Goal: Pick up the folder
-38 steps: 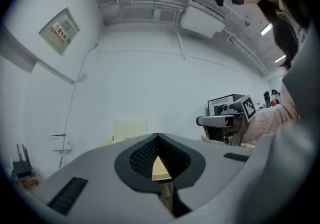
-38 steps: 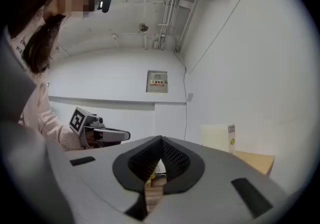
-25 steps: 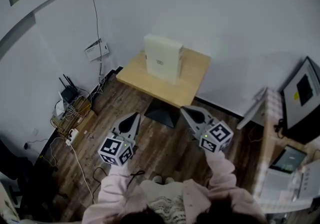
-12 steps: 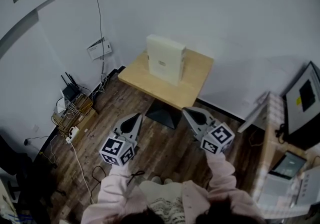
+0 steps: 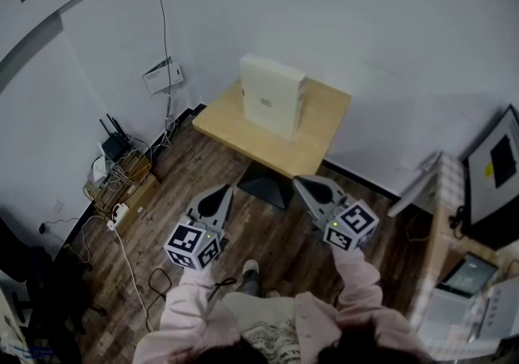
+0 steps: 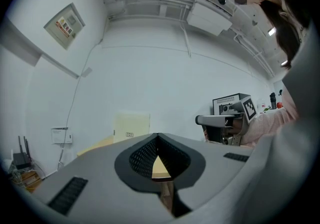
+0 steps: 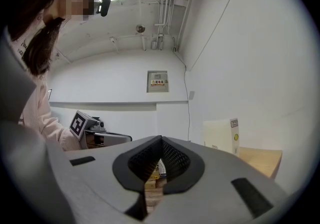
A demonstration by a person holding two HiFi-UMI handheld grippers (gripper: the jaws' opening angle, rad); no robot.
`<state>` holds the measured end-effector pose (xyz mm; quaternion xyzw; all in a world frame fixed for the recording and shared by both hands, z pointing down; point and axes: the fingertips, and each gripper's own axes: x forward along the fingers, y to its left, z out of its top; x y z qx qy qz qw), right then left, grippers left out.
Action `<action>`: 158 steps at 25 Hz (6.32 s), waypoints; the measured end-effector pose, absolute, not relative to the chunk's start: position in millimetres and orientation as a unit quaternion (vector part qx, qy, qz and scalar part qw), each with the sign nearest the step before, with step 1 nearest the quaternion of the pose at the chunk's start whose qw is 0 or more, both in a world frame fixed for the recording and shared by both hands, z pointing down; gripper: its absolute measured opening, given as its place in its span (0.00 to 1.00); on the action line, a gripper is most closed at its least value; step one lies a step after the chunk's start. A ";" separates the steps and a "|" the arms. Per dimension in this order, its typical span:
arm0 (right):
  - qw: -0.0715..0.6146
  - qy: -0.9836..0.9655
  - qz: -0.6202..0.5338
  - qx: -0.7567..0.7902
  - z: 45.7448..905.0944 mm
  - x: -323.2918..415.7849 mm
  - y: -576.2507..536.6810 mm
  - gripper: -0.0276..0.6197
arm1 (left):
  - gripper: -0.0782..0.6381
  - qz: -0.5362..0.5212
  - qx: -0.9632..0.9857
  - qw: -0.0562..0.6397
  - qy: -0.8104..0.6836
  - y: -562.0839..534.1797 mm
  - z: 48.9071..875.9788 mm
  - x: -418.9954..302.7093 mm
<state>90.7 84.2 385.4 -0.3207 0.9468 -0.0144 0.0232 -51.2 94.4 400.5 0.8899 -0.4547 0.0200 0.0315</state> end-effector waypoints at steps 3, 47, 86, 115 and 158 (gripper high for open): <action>0.025 0.947 -0.014 -0.321 387.6 85.3 69.6 0.02 | 0.10 0.028 0.894 0.027 -0.446 80.5 403.3 -53.3; 0.038 0.920 -0.083 -0.381 425.9 65.4 -133.1 0.02 | 0.10 0.029 0.915 0.069 -0.396 -144.3 441.3 -90.5; -0.054 0.861 -0.106 -0.495 474.4 124.5 -223.4 0.02 | 0.10 0.077 0.943 0.101 -0.307 -315.1 477.0 -68.8; -0.079 0.817 -0.128 -0.557 490.4 142.6 -243.5 0.29 | 0.25 0.111 0.974 0.088 -0.177 -371.8 499.5 -73.3; -0.103 0.849 -0.164 -0.492 522.5 129.9 -282.3 0.52 | 0.61 0.125 0.985 0.116 -0.018 -382.6 533.2 -26.3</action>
